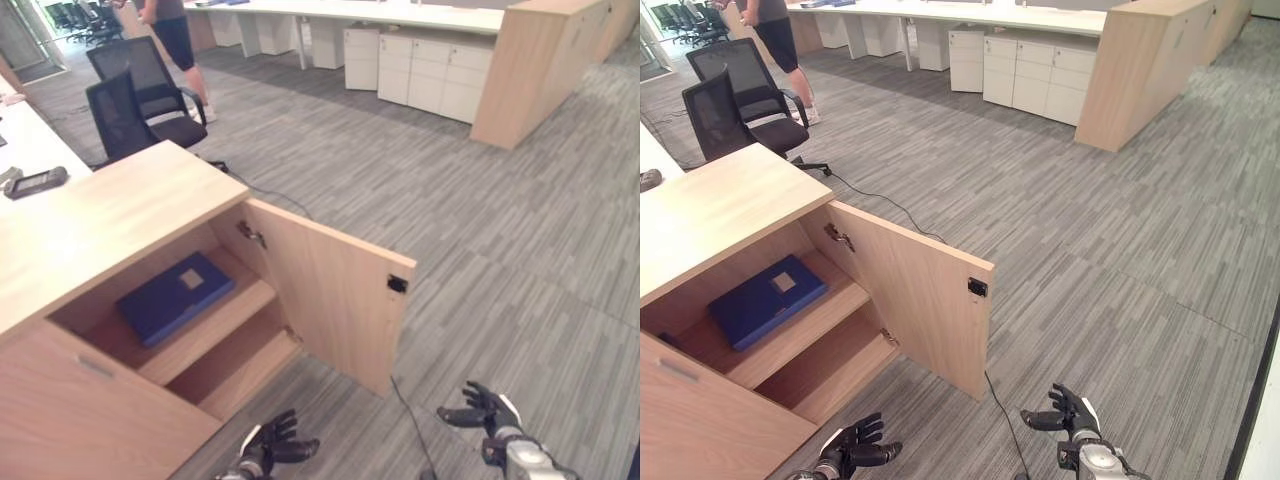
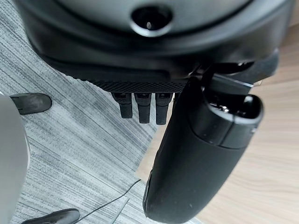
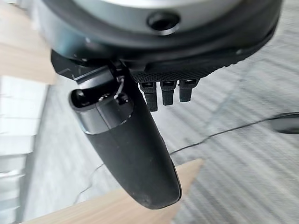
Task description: Put the empty folder in the office cabinet
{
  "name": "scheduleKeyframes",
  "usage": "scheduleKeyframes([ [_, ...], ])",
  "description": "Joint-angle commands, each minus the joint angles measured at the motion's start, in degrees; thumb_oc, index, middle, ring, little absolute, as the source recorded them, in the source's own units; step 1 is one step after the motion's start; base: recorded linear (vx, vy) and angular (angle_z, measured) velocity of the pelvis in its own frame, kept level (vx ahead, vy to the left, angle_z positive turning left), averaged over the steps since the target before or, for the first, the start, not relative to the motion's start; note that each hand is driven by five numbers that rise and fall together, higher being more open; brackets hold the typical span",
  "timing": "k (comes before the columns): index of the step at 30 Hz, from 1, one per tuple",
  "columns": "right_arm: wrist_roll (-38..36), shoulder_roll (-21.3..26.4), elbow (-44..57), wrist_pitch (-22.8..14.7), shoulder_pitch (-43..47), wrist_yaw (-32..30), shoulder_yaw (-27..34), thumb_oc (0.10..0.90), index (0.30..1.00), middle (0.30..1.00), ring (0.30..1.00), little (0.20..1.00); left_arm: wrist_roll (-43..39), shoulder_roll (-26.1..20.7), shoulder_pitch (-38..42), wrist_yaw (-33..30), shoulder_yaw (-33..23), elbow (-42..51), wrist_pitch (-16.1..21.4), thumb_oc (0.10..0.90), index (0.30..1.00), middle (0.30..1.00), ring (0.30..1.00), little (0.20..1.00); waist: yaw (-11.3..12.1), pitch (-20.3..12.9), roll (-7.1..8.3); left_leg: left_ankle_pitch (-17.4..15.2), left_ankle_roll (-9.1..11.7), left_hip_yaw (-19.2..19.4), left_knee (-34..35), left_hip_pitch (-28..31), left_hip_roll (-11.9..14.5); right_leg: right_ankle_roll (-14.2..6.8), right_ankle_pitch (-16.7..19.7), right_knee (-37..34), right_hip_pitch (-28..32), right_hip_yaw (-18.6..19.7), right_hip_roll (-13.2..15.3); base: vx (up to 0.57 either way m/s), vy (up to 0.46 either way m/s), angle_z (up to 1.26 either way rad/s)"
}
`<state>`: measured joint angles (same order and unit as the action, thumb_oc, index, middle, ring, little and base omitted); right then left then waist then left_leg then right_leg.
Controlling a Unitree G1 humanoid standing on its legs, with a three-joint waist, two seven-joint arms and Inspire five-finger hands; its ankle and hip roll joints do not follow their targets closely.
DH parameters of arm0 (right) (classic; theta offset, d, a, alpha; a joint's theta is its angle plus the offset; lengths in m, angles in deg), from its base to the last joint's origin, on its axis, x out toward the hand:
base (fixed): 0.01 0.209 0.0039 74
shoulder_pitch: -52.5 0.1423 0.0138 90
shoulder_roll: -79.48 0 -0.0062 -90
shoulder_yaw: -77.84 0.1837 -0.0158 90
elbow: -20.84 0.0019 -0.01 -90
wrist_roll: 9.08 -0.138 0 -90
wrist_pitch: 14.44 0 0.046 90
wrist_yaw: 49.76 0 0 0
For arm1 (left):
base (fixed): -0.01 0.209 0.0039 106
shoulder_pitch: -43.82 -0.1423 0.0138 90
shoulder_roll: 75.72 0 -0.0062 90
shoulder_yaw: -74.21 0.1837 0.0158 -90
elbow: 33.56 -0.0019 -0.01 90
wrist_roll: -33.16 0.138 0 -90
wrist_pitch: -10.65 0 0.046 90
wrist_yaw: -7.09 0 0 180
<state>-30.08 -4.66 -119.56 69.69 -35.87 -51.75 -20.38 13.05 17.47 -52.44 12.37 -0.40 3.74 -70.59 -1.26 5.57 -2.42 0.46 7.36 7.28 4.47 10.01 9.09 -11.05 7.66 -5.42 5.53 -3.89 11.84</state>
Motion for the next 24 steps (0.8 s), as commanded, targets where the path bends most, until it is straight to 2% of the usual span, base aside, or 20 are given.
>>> scheduleKeyframes([
  [1,-3.4,3.9,3.1,-4.5,8.9,-1.4,2.3,0.8,0.9,0.9,0.9,0.9,2.1,-3.4,3.0,0.1,-0.4,-3.1,3.0,0.8,0.9,0.9,0.9,0.9,0.5,-2.1,2.2,0.1,-0.9,-0.1,-0.4,-2.2,-2.1,2.0,-10.5,2.0,4.0,-2.3,-3.4,0.0,0.0,0.0],
  [2,-3.4,3.9,3.0,-4.5,8.9,-1.4,2.3,0.8,0.9,0.9,0.9,0.9,2.1,-3.4,3.0,0.1,-0.4,-3.1,3.0,0.8,0.9,0.9,0.9,0.9,0.5,-2.1,2.18,0.1,-0.9,-0.1,-0.4,-2.2,-2.1,2.0,-10.5,2.0,4.0,-2.3,-3.4,0.0,0.0,0.0],
  [4,-3.8,5.1,2.6,-4.8,11.9,-1.8,2.1,0.4,0.3,0.3,0.3,0.3,2.9,-3.7,2.7,0.1,-0.1,-4.0,2.8,0.8,0.9,0.9,0.9,0.9,1.1,-2.4,2.38,-0.1,-1.0,-0.3,-0.4,-2.0,-2.1,2.0,-10.5,1.9,4.3,-2.4,-3.4,0.0,0.0,0.0],
  [13,-5.9,9.3,-5.1,-4.6,27.9,-2.8,-1.2,0.4,0.3,0.3,0.3,0.3,4.8,-4.7,1.9,0.7,2.8,-5.6,2.5,0.8,0.9,0.9,0.9,0.9,3.9,-3.0,2.95,-0.1,-0.9,-1.1,0.0,-2.0,-2.2,1.8,-10.4,1.4,5.0,-3.6,-3.3,0.0,0.018,0.07],
  [15,-6.1,9.5,-6.0,-4.5,29.0,-2.7,-1.4,0.4,0.3,0.3,0.3,0.3,4.7,-4.8,1.9,0.7,2.8,-5.7,2.4,0.8,0.9,0.9,0.9,0.9,4.2,-3.0,2.96,-0.1,-0.9,-1.2,0.0,-2.0,-2.1,1.8,-10.4,1.3,5.1,-3.8,-3.3,0.0,0.014,0.06],
  [16,-6.3,9.7,-6.5,-4.5,29.9,-2.5,-1.7,0.536,0.505,0.505,0.505,0.505,4.6,-4.8,1.9,0.6,2.6,-5.8,2.5,0.8,0.9,0.9,0.9,0.9,4.3,-3.0,2.97,0.0,-0.9,-1.3,0.0,-2.1,-2.1,1.8,-10.4,1.3,5.1,-3.9,-3.3,0.0,0.019,0.1],
  [17,-6.6,9.6,-6.4,-4.3,30.2,-2.2,-2.0,0.8,0.9,0.9,0.9,0.9,4.4,-4.8,1.7,0.6,2.4,-6.1,2.5,0.8,0.9,0.9,0.9,0.9,4.5,-3.0,2.98,0.1,-0.8,-1.4,0.0,-2.1,-2.1,1.8,-10.4,1.3,5.1,-4.1,-3.3,-0.01,0.014,0.09],
  [24,-6.7,8.1,-5.8,-3.6,29.5,-1.0,-3.4,0.8,0.9,0.9,0.9,0.9,4.8,-4.6,1.5,-0.1,1.7,-7.9,2.3,0.8,0.9,0.9,0.9,0.9,5.0,-3.0,3.05,0.3,-0.8,-2.4,0.1,-2.5,-2.2,1.9,-10.6,1.4,5.3,-4.8,-3.3,-0.01,0.004,0.11],
])
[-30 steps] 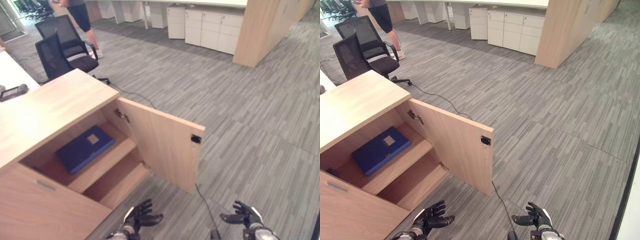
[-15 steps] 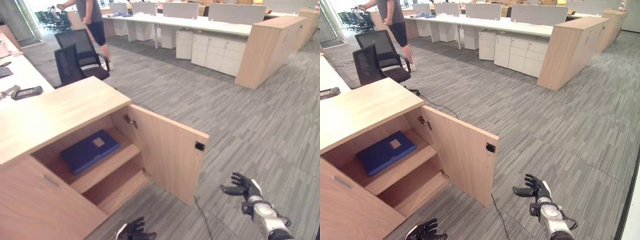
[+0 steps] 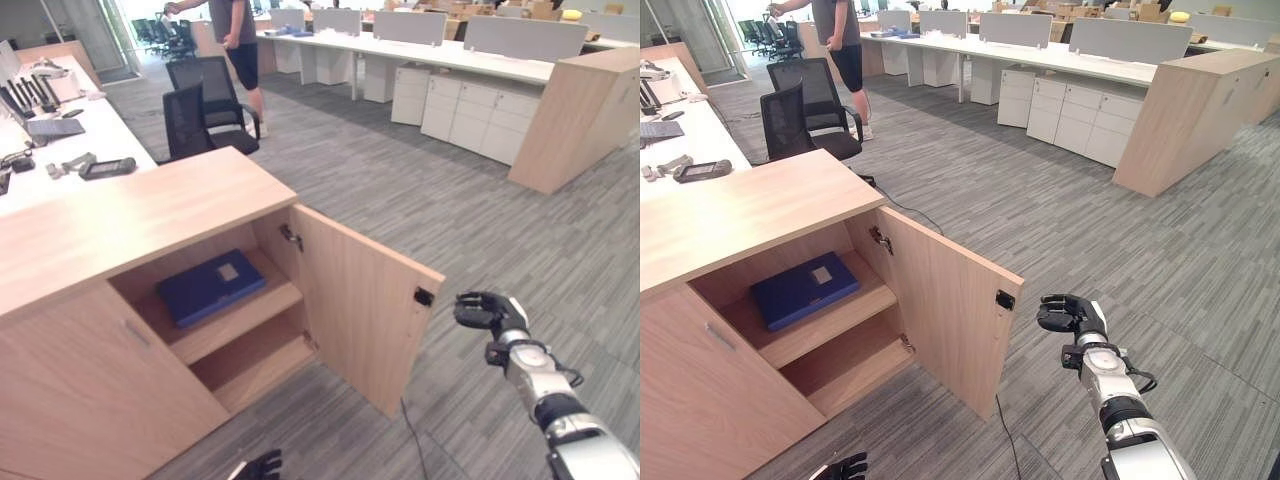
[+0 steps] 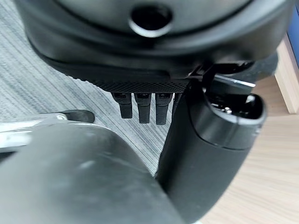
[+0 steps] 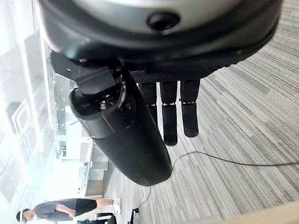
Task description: Put the empty folder in the office cabinet
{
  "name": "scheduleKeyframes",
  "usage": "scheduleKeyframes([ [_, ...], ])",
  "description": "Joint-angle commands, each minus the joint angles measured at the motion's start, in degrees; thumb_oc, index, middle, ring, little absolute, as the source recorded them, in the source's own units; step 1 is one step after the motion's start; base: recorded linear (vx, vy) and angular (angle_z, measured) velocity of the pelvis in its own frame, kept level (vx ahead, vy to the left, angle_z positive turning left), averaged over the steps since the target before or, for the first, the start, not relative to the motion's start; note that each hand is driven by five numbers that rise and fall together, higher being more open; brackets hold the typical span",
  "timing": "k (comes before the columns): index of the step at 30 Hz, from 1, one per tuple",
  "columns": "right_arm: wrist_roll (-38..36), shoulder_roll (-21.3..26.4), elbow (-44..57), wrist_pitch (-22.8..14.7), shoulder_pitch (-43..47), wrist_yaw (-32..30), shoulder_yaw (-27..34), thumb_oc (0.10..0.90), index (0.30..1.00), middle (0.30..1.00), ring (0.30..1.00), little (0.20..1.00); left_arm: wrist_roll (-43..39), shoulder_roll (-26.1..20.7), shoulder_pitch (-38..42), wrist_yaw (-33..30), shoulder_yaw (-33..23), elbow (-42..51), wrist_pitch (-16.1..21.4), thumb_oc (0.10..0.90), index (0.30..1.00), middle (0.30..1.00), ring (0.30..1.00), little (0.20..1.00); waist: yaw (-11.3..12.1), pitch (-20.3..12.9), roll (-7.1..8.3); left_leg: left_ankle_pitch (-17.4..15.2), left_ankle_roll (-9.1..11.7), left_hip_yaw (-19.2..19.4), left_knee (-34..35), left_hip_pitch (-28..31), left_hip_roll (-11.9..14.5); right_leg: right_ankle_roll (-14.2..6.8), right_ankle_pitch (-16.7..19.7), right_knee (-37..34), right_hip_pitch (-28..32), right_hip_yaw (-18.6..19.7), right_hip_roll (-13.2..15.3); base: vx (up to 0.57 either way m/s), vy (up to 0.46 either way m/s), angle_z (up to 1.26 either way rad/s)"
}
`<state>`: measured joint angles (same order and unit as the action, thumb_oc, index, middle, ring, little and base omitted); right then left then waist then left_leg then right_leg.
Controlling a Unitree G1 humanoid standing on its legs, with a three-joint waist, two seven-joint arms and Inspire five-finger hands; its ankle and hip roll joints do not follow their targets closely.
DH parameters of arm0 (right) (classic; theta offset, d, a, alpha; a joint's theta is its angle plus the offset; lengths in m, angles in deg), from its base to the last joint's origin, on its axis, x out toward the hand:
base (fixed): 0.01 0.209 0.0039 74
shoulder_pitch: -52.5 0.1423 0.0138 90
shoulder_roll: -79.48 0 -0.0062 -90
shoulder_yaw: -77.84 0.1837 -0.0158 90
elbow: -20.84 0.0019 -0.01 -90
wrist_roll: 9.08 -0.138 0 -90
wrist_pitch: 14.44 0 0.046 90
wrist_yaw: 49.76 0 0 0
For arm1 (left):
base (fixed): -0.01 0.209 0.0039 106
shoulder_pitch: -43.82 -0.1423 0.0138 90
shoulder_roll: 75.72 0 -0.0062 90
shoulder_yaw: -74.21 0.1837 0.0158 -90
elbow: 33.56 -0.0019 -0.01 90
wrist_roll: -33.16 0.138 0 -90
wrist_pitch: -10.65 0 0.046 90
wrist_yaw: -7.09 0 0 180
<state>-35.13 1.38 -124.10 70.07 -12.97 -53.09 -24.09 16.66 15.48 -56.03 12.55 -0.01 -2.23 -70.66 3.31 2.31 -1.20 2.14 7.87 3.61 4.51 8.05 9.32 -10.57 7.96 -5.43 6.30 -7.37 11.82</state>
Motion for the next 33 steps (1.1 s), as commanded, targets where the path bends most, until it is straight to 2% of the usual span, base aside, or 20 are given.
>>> scheduleKeyframes([
  [1,-1.6,1.9,-0.9,-4.0,6.4,0.2,0.2,0.8,0.9,0.9,0.9,0.9,1.2,-2.5,5.0,-0.3,1.2,-2.0,2.3,0.8,0.9,0.9,0.9,0.9,0.4,0.3,1.75,-1.4,-1.3,1.2,0.0,-0.6,-2.5,1.5,-10.9,1.4,4.6,-1.4,-3.3,-0.01,0.002,0.03],
  [15,-0.7,0.0,1.4,-4.1,4.3,0.7,-1.0,0.8,0.9,0.9,0.9,0.9,1.9,-1.9,5.3,-0.8,1.3,-2.2,2.4,0.8,0.9,0.9,0.9,0.9,0.5,0.5,1.2,-1.2,-1.2,0.2,0.1,-1.0,-2.5,1.7,-11.1,1.5,4.7,-2.3,-3.2,0.0,-0.001,0.03],
  [24,-0.2,-2.7,10.1,-4.3,-0.1,2.1,-3.3,0.8,0.9,0.9,0.9,0.9,2.7,-1.3,5.6,-1.5,0.4,-2.8,2.3,0.8,0.9,0.9,0.9,0.9,0.1,0.7,1.06,-1.1,-1.1,0.3,0.0,-1.0,-2.4,1.8,-11.1,1.5,4.6,-2.4,-3.2,0.0,-0.001,0.0],
  [27,0.2,-4.8,16.9,-4.6,-2.6,3.8,-5.6,0.8,0.9,0.9,0.9,0.9,3.0,-1.1,5.8,-1.8,-0.4,-2.9,2.2,0.8,0.9,0.9,0.9,0.9,0.0,0.8,1.08,-0.9,-1.0,0.1,0.0,-1.0,-2.3,2.0,-11.2,1.4,4.7,-2.3,-3.2,0.0,0.0,0.0],
  [33,0.7,-7.0,24.0,-4.7,-5.0,5.9,-8.9,0.8,0.9,0.9,0.9,0.9,3.2,-0.8,5.9,-2.3,-1.5,-3.4,2.1,0.8,0.9,0.9,0.9,0.9,0.4,0.9,1.11,-0.6,-0.7,-0.5,0.0,-1.4,-2.1,2.3,-11.4,1.5,4.8,-2.9,-3.5,-0.01,-0.004,0.01],
])
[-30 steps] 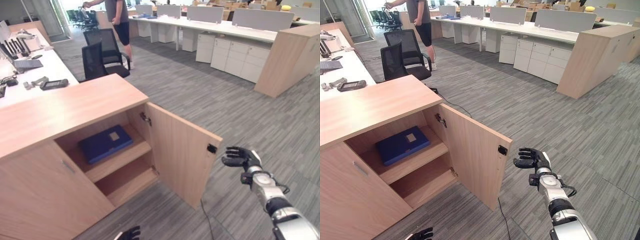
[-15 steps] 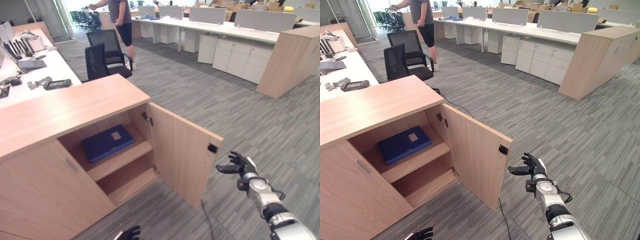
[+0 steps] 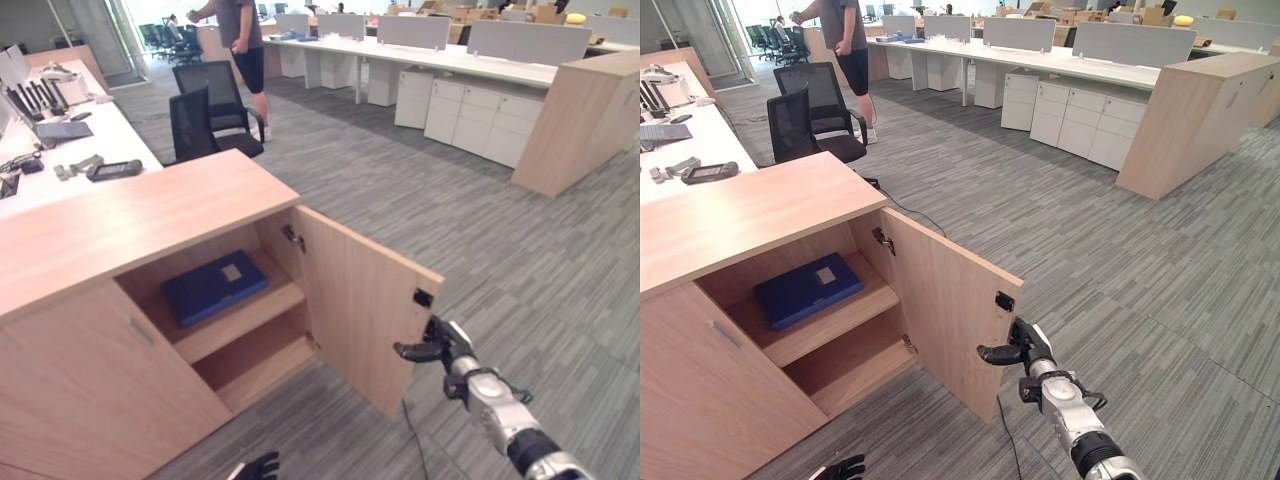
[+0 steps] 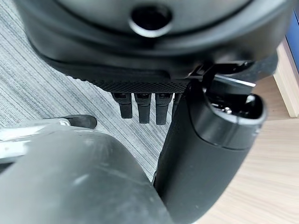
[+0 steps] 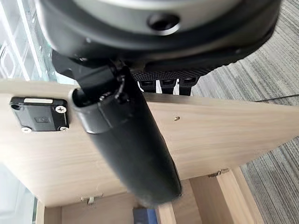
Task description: Put the empty folder in the office cabinet
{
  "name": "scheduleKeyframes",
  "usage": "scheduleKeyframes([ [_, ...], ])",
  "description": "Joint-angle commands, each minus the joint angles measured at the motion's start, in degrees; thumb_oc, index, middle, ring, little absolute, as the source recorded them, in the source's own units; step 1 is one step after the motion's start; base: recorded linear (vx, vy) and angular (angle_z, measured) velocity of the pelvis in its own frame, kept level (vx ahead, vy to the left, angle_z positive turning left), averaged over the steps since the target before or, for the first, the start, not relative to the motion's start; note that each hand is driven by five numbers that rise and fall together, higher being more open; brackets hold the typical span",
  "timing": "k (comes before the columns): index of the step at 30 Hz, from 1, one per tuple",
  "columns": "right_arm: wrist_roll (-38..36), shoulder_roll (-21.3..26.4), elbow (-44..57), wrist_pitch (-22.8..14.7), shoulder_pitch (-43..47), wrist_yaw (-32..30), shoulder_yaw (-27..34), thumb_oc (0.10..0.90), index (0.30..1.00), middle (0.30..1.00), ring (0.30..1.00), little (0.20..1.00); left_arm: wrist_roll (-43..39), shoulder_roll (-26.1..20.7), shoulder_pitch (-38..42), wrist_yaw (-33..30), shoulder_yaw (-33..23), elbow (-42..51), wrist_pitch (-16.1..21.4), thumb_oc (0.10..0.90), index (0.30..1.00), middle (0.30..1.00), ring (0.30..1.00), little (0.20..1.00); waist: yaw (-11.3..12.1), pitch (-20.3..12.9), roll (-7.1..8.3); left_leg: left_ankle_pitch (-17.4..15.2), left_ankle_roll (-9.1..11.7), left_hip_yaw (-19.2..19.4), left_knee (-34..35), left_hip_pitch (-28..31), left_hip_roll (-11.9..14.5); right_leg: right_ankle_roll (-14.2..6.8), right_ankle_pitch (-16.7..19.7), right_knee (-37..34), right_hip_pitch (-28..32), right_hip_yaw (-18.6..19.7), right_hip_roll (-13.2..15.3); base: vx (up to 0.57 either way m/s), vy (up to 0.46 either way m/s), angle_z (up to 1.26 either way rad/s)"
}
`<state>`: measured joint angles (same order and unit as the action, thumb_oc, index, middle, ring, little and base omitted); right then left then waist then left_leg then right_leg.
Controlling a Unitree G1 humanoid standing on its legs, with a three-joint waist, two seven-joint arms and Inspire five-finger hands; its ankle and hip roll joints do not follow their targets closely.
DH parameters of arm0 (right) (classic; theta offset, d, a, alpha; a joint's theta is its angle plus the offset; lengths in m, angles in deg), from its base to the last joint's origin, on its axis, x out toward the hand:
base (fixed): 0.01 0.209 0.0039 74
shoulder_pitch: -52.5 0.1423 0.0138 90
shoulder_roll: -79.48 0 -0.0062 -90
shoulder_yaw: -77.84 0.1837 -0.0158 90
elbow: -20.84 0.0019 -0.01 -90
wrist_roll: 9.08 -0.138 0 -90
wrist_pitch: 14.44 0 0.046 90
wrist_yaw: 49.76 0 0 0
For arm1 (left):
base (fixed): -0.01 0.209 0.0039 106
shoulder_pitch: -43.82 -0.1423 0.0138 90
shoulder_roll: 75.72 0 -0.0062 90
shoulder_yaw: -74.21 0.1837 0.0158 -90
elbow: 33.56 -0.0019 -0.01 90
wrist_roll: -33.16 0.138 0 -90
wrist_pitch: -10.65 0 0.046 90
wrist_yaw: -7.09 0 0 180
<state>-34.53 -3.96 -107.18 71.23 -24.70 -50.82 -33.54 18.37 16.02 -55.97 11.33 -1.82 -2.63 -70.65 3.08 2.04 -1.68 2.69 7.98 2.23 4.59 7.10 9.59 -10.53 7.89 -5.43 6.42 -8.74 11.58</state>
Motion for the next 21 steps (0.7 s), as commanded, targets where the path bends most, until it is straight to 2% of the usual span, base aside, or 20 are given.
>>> scheduleKeyframes([
  [1,-0.2,-2.4,9.1,-5.9,6.3,4.3,-0.5,0.8,0.9,0.9,0.9,0.9,1.8,-1.4,6.0,-1.3,0.1,-3.2,1.9,0.8,0.9,0.9,0.9,0.9,0.9,1.3,1.61,-0.9,-0.6,0.4,-0.2,-0.7,-2.3,2.3,-11.4,1.5,4.6,-1.8,-3.3,-0.04,-0.028,0.09],
  [5,-0.3,-3.0,12.5,-5.8,6.0,5.6,-2.8,0.8,0.9,0.9,0.9,0.9,2.3,-1.5,6.2,-1.4,-0.1,-3.4,1.8,0.8,0.9,0.9,0.9,0.9,1.6,1.5,1.58,-0.4,-0.2,-0.7,-0.3,-1.5,-2.1,2.5,-11.5,1.4,4.6,-2.5,-3.4,-0.04,-0.028,0.19],
  [12,-1.4,-5.2,15.4,-5.6,8.3,7.4,-8.0,0.8,0.9,0.9,0.9,0.9,2.1,-1.9,5.5,-1.8,-1.0,-4.3,1.9,0.8,0.9,0.9,0.9,0.9,4.7,2.2,1.27,0.8,0.8,-3.8,-1.1,-3.6,-1.6,3.0,-12.0,0.9,5.1,-4.7,-3.8,-0.04,-0.025,0.16],
  [13,-2.3,-5.6,16.0,-6.1,9.6,7.3,-8.9,0.8,0.9,0.9,0.9,0.9,1.7,-2.4,6.0,-2.1,-1.1,-4.1,1.9,0.8,0.9,0.9,0.9,0.9,6.4,4.0,1.47,1.2,1.8,-5.0,-4.9,-7.3,-1.7,3.2,-11.9,0.9,5.0,-5.6,-3.4,-0.13,-0.018,0.17],
  [14,-2.3,-5.6,16.0,-6.2,9.6,7.3,-8.9,0.8,0.9,0.9,0.9,0.9,1.7,-2.4,6.0,-2.1,-1.1,-4.1,1.9,0.8,0.9,0.9,0.9,0.9,6.3,4.0,1.52,1.1,1.8,-5.2,-5.3,-7.7,-1.8,3.2,-11.9,0.9,4.9,-5.7,-3.3,-0.21,0.019,0.31],
  [15,-3.1,-5.4,16.7,-6.5,10.5,6.6,-8.9,0.8,0.9,0.9,0.9,0.9,1.5,-2.5,6.6,-2.1,-0.8,-3.5,1.8,0.8,0.9,0.9,0.9,0.9,6.8,5.5,1.9,1.9,2.5,-2.4,-9.6,-12.0,-1.1,3.1,-12.0,0.7,5.1,-8.5,-2.3,-0.11,0.029,0.42],
  [16,-3.1,-5.4,16.7,-6.5,10.5,6.6,-8.9,0.8,0.9,0.9,0.9,0.9,1.5,-2.5,6.6,-2.1,-0.8,-3.5,1.8,0.8,0.9,0.9,0.9,0.9,6.7,5.5,1.91,1.8,2.5,-2.4,-9.8,-12.2,-1.1,3.1,-12.0,0.7,5.0,-8.5,-2.3,-0.11,0.069,0.82],
  [18,-3.3,-4.9,17.8,-6.3,11.0,6.1,-8.6,0.8,0.9,0.9,0.9,0.9,2.1,-2.4,6.7,-1.9,-0.9,-3.1,1.4,0.8,0.9,0.9,0.9,0.9,5.6,5.6,2.22,2.6,1.9,7.6,-11.6,-13.0,3.0,2.7,-11.8,0.5,5.4,-12.0,-1.4,-0.03,0.071,1.06],
  [19,-3.3,-5.0,17.8,-6.3,11.0,6.1,-8.6,0.8,0.9,0.9,0.9,0.9,2.1,-2.4,6.7,-1.9,-1.0,-3.0,1.4,0.8,0.9,0.9,0.9,0.9,5.7,5.6,2.21,2.5,1.9,7.7,-11.7,-12.9,3.0,2.7,-11.8,0.6,5.3,-11.8,-1.4,-0.02,0.095,1.3],
  [20,-2.3,-4.3,18.7,-6.2,11.3,5.9,-8.0,0.8,0.9,0.9,0.9,0.9,3.4,-2.6,6.6,-1.7,-1.4,-3.1,0.8,0.8,0.9,0.9,0.9,0.9,4.6,5.0,2.43,2.4,1.5,18.5,-12.7,-11.3,7.1,2.7,-12.1,0.9,6.2,-15.4,-1.0,-0.01,0.097,1.35],
  [21,-2.0,-4.3,19.1,-5.9,11.2,5.7,-7.7,0.8,0.9,0.9,0.9,0.9,4.2,-2.8,6.2,-1.5,-1.5,-3.2,0.5,0.8,0.9,0.9,0.9,0.9,4.2,4.5,2.37,2.5,1.2,21.7,-13.1,-11.0,8.1,2.8,-12.3,1.0,6.5,-16.8,-1.1,0.06,0.221,1.22],
])
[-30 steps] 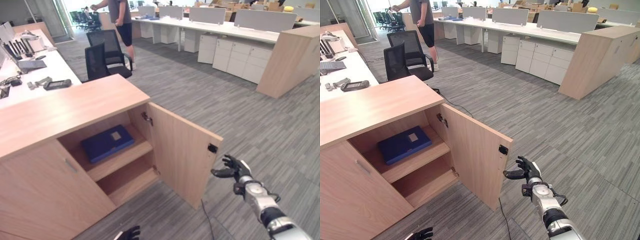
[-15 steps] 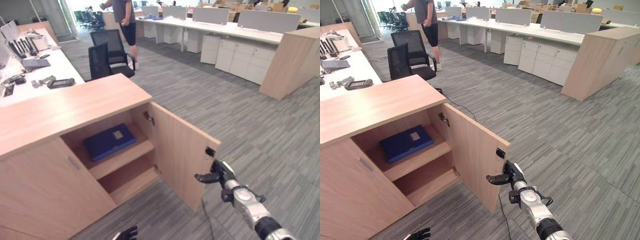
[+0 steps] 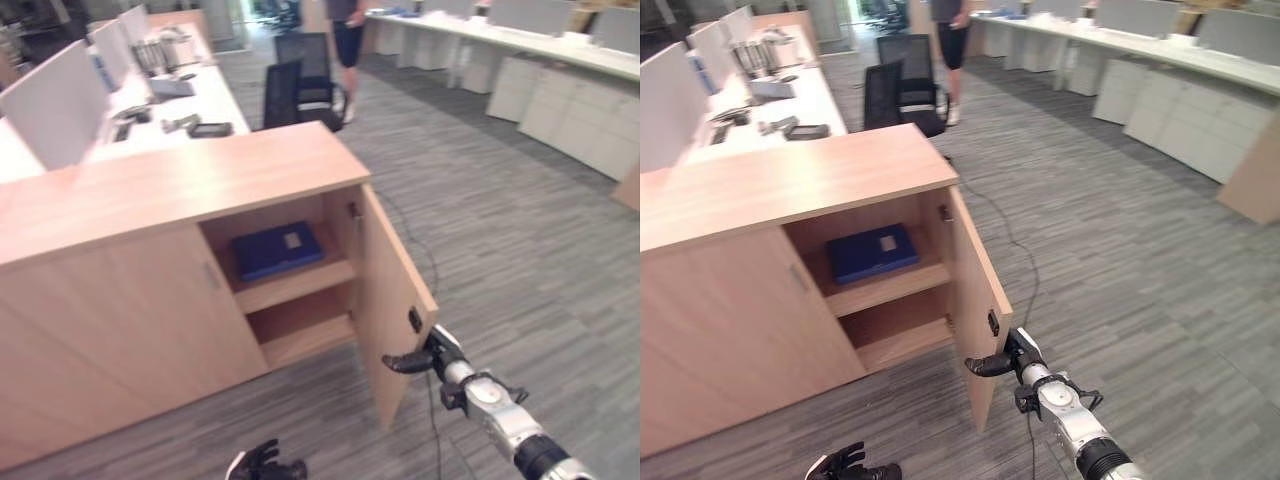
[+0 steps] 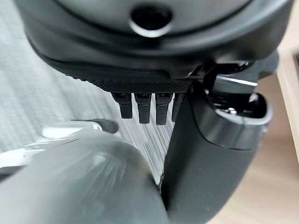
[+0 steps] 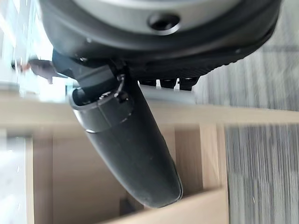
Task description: Put the empty folder in the office cabinet
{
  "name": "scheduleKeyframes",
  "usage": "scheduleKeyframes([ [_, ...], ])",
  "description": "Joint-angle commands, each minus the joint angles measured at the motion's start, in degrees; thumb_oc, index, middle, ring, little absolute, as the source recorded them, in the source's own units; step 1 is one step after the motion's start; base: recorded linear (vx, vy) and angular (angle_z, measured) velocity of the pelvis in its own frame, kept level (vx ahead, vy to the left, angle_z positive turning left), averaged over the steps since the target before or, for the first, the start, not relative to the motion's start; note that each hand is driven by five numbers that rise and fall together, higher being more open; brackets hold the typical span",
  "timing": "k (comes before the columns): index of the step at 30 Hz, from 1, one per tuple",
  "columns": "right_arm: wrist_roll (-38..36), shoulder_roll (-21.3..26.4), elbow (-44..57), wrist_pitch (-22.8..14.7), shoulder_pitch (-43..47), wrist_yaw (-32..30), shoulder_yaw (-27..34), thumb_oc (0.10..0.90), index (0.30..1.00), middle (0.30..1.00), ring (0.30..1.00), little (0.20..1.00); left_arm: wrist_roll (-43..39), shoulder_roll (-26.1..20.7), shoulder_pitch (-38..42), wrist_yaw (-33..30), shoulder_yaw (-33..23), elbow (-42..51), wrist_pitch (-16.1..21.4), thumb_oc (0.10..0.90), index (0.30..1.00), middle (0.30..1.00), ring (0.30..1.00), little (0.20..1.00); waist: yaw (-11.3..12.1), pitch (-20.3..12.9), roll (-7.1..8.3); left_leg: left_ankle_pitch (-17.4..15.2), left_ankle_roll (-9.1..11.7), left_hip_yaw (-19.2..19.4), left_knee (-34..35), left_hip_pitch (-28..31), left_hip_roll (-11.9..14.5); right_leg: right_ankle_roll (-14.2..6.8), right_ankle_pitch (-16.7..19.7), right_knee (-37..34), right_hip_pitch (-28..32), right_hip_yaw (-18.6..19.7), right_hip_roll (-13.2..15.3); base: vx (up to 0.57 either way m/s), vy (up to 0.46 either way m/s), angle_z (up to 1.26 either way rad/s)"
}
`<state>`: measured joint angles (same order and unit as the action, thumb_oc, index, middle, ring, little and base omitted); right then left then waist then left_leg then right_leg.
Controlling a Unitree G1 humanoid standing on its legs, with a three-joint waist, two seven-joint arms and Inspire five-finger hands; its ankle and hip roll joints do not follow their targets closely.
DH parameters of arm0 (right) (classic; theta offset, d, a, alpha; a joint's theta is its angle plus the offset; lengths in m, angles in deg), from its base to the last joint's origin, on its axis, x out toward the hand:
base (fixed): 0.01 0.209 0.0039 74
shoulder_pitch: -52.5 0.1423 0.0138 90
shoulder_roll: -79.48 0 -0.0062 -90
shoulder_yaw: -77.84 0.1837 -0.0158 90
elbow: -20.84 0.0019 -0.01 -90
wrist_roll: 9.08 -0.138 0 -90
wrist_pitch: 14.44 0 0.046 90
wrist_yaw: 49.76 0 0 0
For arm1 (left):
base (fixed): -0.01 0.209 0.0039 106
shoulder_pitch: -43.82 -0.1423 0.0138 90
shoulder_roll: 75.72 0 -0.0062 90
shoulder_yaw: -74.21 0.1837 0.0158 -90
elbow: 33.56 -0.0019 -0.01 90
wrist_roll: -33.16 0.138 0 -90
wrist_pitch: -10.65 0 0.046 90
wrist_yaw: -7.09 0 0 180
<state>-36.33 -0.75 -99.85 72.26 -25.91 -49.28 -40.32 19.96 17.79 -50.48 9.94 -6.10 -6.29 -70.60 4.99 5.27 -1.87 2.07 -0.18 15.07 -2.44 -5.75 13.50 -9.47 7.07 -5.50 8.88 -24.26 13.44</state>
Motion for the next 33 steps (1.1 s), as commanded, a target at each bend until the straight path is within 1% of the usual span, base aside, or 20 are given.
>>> scheduleKeyframes([
  [1,0.3,-7.8,11.7,-6.3,12.5,3.6,-0.2,0.8,0.9,0.9,0.9,0.9,3.7,-4.9,0.1,0.0,2.9,0.6,0.2,0.8,0.9,0.9,0.9,0.9,2.7,0.4,2.21,3.3,9.0,9.9,-5.6,1.2,3.8,1.6,-11.6,1.5,5.2,-3.2,-2.6,0.11,0.226,1.04],
  [5,0.6,-8.9,11.2,-6.1,13.0,3.0,1.2,0.8,0.9,0.9,0.9,0.9,4.9,-5.8,-0.1,0.0,2.6,0.3,-0.2,0.8,0.9,0.9,0.9,0.9,4.6,-0.5,2.8,2.5,7.7,7.0,-3.5,1.1,0.6,1.2,-11.7,5.6,5.6,-6.2,-0.3,0.1,0.176,0.86],
  [6,0.4,-9.3,10.6,-6.4,13.4,2.1,2.5,0.8,0.9,0.9,0.9,0.9,4.9,-6.5,0.0,0.1,2.3,0.5,-0.3,0.8,0.9,0.9,0.9,0.9,5.4,-0.6,3.52,0.2,6.8,5.1,-2.8,1.8,-1.3,0.1,-13.2,11.0,5.1,-6.6,1.6,0.14,0.177,0.78],
  [7,0.4,-9.3,10.5,-6.4,13.5,2.1,2.6,0.8,0.9,0.9,0.9,0.9,4.9,-6.6,0.0,0.2,2.3,0.5,-0.3,0.8,0.9,0.9,0.9,0.9,5.4,-0.6,3.65,0.1,6.7,5.0,-2.8,1.8,-1.5,-0.1,-13.4,11.4,4.9,-6.7,1.9,0.13,0.298,1.21],
  [8,-0.7,-10.4,8.8,-6.9,14.9,1.1,4.4,0.8,0.9,0.9,0.9,0.9,4.2,-7.3,0.2,0.0,1.9,0.9,-0.2,0.8,0.9,0.9,0.9,0.9,5.8,0.2,3.21,-0.8,4.2,5.6,-2.7,2.4,-2.7,-1.5,-10.0,20.4,0.8,-7.5,5.7,0.01,0.196,1.1],
  [10,-0.8,-10.4,8.7,-6.9,15.0,1.1,4.4,0.8,0.9,0.9,0.9,0.9,4.2,-7.3,0.2,0.0,1.9,1.0,-0.2,0.8,0.9,0.9,0.9,0.9,5.9,0.1,3.35,-0.8,4.1,5.8,-2.6,2.3,-2.9,-1.6,-10.0,20.8,0.5,-7.3,6.0,0.05,0.177,0.69],
  [11,-1.8,-9.9,7.1,-7.4,16.0,-0.6,7.6,0.8,0.9,0.9,0.9,0.9,3.5,-8.6,0.7,-0.6,1.9,1.7,-0.2,0.8,0.9,0.9,0.9,0.9,5.4,1.7,2.47,-2.2,2.2,3.1,-2.8,3.3,-4.4,-4.8,-4.2,32.4,-5.7,-1.3,7.8,0.09,0.159,0.18],
  [12,-1.8,-9.9,7.1,-7.4,16.0,-0.6,7.6,0.8,0.9,0.9,0.9,0.9,3.5,-8.6,0.7,-0.6,1.9,1.7,-0.2,0.8,0.9,0.9,0.9,0.9,5.6,1.7,2.52,-2.2,2.1,3.2,-2.8,3.3,-4.4,-4.8,-4.3,32.6,-5.9,-1.1,7.9,0.18,0.213,0.44],
  [13,-2.4,-7.5,6.3,-7.8,15.4,-2.0,10.5,0.8,0.9,0.9,0.9,0.9,2.8,-9.1,1.1,-0.4,2.2,2.5,0.1,0.8,0.9,0.9,0.9,0.9,4.2,2.1,1.85,-2.0,2.1,-1.0,-0.9,4.3,-5.5,-4.2,-7.4,31.2,-8.6,5.9,2.9,0.09,0.054,0.68],
  [14,-2.4,-7.4,6.3,-7.8,15.4,-2.0,10.5,0.8,0.9,0.9,0.9,0.9,2.7,-9.1,1.1,-0.4,2.2,2.5,0.1,0.8,0.9,0.9,0.9,0.9,4.2,2.0,1.69,-1.8,2.1,-1.0,-0.9,4.2,-5.3,-4.1,-7.1,30.9,-8.7,5.8,2.7,0.15,0.056,1.01],
  [16,-3.8,-4.3,3.9,-8.6,15.8,-3.7,13.8,0.8,0.9,0.9,0.9,0.9,1.6,-9.7,1.1,0.1,2.5,3.3,0.3,0.8,0.9,0.9,0.9,0.9,3.0,2.2,1.35,-1.5,2.4,-5.1,1.0,5.3,-6.8,-3.1,-11.2,25.3,-9.1,9.6,-1.1,0.16,-0.069,1.1],
  [17,-5.7,-1.5,0.6,-9.2,17.2,-5.8,17.0,0.8,0.9,0.9,0.9,0.9,1.0,-10.5,1.5,0.6,3.2,3.5,0.5,0.8,0.9,0.9,0.9,0.9,2.4,1.8,2.26,-1.9,3.0,-7.5,2.4,6.1,-7.8,-1.6,-11.1,16.1,-8.7,10.9,-1.1,0.24,-0.191,1.33],
  [18,-6.2,0.7,-3.8,-9.9,18.6,-6.3,17.6,0.8,0.9,0.9,0.9,0.9,0.7,-10.9,1.5,-0.4,2.6,2.7,0.2,0.8,0.9,0.9,0.9,0.9,1.9,2.1,2.56,-2.5,3.5,-9.1,1.8,6.4,-8.0,-1.6,-10.1,12.2,-8.2,12.3,-1.1,0.18,-0.183,1.07],
  [19,-6.2,0.7,-3.8,-9.9,18.7,-6.3,17.5,0.8,0.9,0.9,0.9,0.9,0.7,-10.9,1.5,-0.4,2.6,2.7,0.2,0.8,0.9,0.9,0.9,0.9,1.9,2.1,2.54,-2.5,3.5,-9.1,1.8,6.4,-8.0,-1.6,-10.0,12.2,-8.1,12.2,-1.1,0.19,-0.122,1.39],
  [20,-8.4,6.9,-9.7,-9.5,22.0,-7.9,22.6,0.8,0.9,0.9,0.9,0.9,1.0,-11.2,1.1,1.5,3.8,3.6,0.6,0.8,0.9,0.9,0.9,0.9,2.1,1.0,3.83,-3.2,3.8,-11.4,2.5,6.9,-9.5,-1.6,-8.7,8.7,-6.4,15.7,-1.4,0.1,-0.064,1.12],
  [22,-8.5,7.0,-10.0,-9.6,22.2,-7.7,22.6,0.8,0.9,0.9,0.9,0.9,0.9,-11.1,1.2,1.5,3.8,3.6,0.6,0.8,0.9,0.9,0.9,0.9,2.0,1.1,3.77,-3.2,3.8,-11.4,2.6,7.1,-9.5,-1.6,-8.6,8.5,-6.2,15.7,-1.4,0.12,-0.074,1.06],
  [23,-8.2,12.3,-17.3,-8.4,26.3,-8.2,22.8,0.8,0.9,0.9,0.9,0.9,-0.2,-10.8,0.3,2.1,4.1,3.2,0.7,0.8,0.9,0.9,0.9,0.9,2.6,-0.5,3.84,-2.9,4.2,-12.1,3.8,7.6,-9.5,-1.6,-7.9,6.1,-4.4,14.2,-1.5,0.13,-0.086,0.65],
  [24,-8.3,12.4,-17.5,-8.5,26.5,-8.1,22.7,0.8,0.9,0.9,0.9,0.9,-0.2,-10.7,0.4,2.1,4.1,3.2,0.7,0.8,0.9,0.9,0.9,0.9,2.5,-0.4,3.74,-2.8,4.3,-12.2,3.9,7.7,-9.5,-1.6,-7.8,5.9,-4.3,14.1,-1.5,0.17,-0.11,0.36],
  [27,-8.5,18.2,-26.4,-7.4,32.7,-7.6,22.0,0.8,0.9,0.9,0.9,0.9,0.0,-10.0,-1.6,3.2,6.1,3.9,0.5,0.8,0.9,0.9,0.9,0.9,3.2,-1.4,3.48,-2.5,5.1,-13.2,5.2,9.0,-9.0,-1.3,-7.3,2.5,-1.4,12.3,-2.0,0.09,-0.081,-0.06],
  [33,-8.8,21.5,-34.3,-6.1,38.2,-6.6,20.3,0.8,0.9,0.9,0.9,0.9,0.7,-9.5,-2.6,4.0,7.5,3.8,0.1,0.8,0.9,0.9,0.9,0.9,3.4,-1.8,2.6,-2.0,6.0,-13.5,6.1,10.1,-8.3,-1.0,-7.7,1.1,0.3,11.0,-2.8,0.04,-0.059,0.0],
])
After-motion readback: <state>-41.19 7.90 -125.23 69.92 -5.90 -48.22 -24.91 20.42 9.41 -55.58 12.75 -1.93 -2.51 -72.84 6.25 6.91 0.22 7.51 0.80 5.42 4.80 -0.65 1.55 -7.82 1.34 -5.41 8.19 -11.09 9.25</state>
